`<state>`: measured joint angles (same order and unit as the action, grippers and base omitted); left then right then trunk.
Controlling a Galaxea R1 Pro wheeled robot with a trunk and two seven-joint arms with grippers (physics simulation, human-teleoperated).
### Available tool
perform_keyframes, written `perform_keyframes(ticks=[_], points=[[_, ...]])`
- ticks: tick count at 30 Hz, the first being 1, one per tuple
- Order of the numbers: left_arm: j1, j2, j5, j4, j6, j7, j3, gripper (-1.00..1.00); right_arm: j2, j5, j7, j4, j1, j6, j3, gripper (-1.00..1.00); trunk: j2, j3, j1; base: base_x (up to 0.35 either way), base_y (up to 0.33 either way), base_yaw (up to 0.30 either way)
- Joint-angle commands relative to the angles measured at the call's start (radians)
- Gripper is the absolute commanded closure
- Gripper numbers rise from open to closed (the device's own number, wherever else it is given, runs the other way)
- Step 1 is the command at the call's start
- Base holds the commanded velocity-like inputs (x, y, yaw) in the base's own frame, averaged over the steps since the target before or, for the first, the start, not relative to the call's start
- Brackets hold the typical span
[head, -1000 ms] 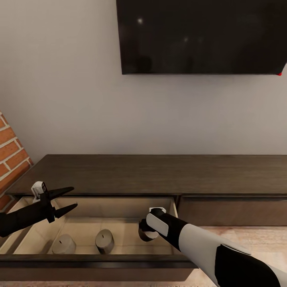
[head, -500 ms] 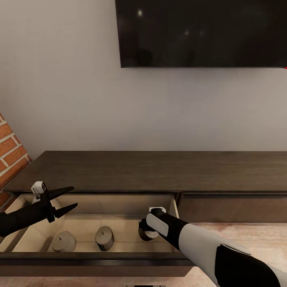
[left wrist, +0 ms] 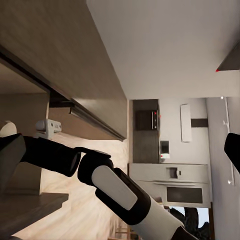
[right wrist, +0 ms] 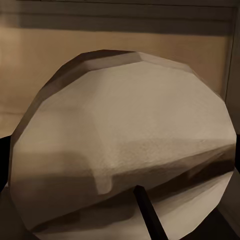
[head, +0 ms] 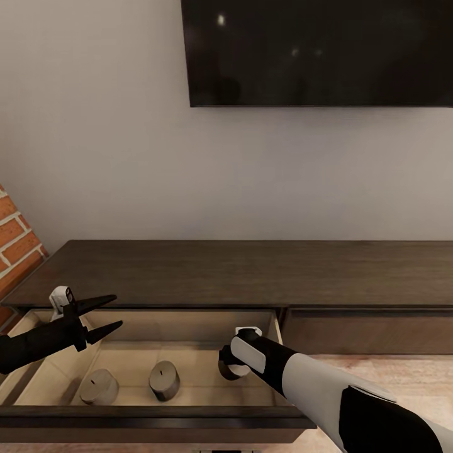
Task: Place each of the two pumpkins and all three candles from the living room inside a cabinet in the living room (use any cabinet), then make sure every cabinet is closed, and position the cauldron so it is next to a table in the living room.
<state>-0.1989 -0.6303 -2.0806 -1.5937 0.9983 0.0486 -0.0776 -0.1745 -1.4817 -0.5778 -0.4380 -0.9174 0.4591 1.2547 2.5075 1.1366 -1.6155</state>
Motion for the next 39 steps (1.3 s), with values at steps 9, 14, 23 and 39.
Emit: perform_keyframes(ticks=[9, 14, 23, 39], points=[[-0.001, 0.000, -0.006, 0.000, 0.003, 0.005, -0.001, -1.00, 0.000, -0.008, -0.005, -0.001, -0.001, 0.000, 0.006, 1.00, 0.002, 0.020, -0.002, 0.000, 0.000, 0.000], [-0.001, 0.000, -0.006, 0.000, 0.003, 0.005, -0.001, -1.00, 0.000, -0.008, -0.005, -0.001, -0.001, 0.000, 0.006, 1.00, 0.003, 0.040, -0.004, 0.000, 0.000, 0.000], [-0.001, 0.000, -0.006, 0.000, 0.003, 0.005, -0.001, -1.00, 0.000, -0.008, -0.005, -0.001, -0.001, -0.002, 0.006, -1.00, 0.003, 0.043, -0.005, 0.000, 0.000, 0.000], [-0.001, -0.001, -0.009, 0.000, 0.003, 0.005, -0.001, -1.00, 0.000, -0.008, -0.004, -0.002, -0.001, -0.001, 0.006, -1.00, 0.003, 0.043, -0.005, 0.000, 0.000, 0.000]])
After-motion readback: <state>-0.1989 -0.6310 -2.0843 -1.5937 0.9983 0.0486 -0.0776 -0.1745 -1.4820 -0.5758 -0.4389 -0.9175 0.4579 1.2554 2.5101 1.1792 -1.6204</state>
